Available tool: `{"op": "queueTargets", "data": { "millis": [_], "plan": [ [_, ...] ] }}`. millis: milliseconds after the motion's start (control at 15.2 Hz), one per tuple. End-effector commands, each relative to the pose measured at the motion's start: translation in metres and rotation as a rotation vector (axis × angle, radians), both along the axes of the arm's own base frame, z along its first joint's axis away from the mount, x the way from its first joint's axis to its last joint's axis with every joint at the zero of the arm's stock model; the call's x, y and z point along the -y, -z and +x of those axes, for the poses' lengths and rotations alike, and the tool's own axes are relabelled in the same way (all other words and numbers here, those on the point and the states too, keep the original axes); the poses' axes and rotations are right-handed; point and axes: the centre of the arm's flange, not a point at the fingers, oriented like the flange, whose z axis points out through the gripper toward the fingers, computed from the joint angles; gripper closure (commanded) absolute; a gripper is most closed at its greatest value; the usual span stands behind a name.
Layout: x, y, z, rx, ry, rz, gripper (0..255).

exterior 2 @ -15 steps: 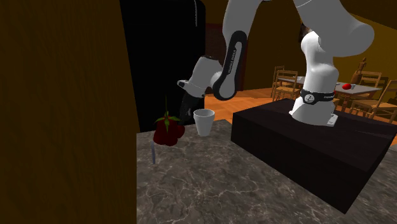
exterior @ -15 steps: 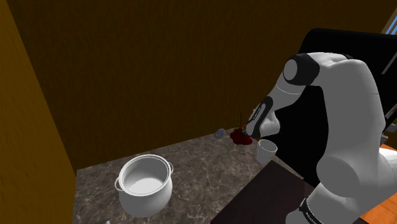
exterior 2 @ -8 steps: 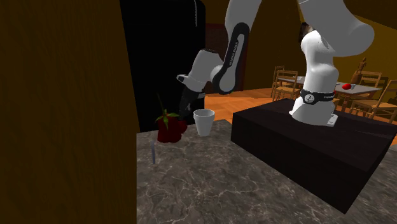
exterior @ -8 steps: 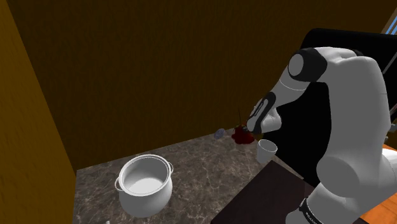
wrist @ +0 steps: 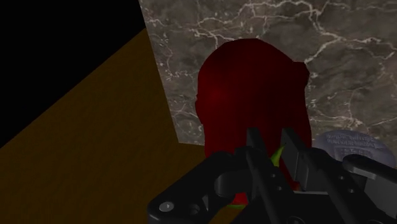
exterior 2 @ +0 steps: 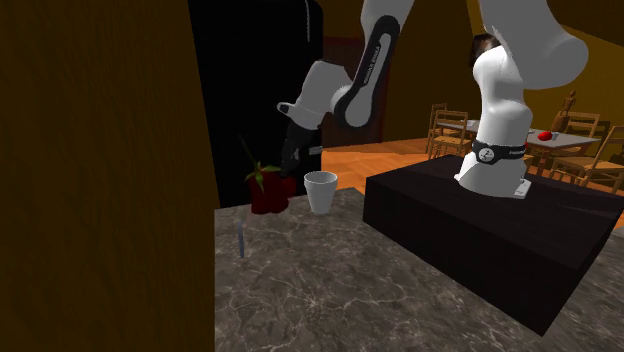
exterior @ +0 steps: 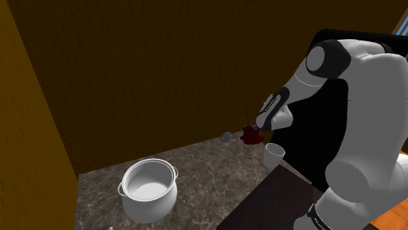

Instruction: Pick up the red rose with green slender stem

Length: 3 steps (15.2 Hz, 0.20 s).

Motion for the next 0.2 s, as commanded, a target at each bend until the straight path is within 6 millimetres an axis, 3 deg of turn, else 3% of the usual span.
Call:
{"op": "queueTargets", "data": {
  "millis": [0,132],
  "plan": [
    [-0.0008,-0.0105,0.0008,0.002,0.000,-0.001,255],
    [-0.0009,-0.0113,0.0008,0.002,0.000,-0.001,255]
  ]
}}
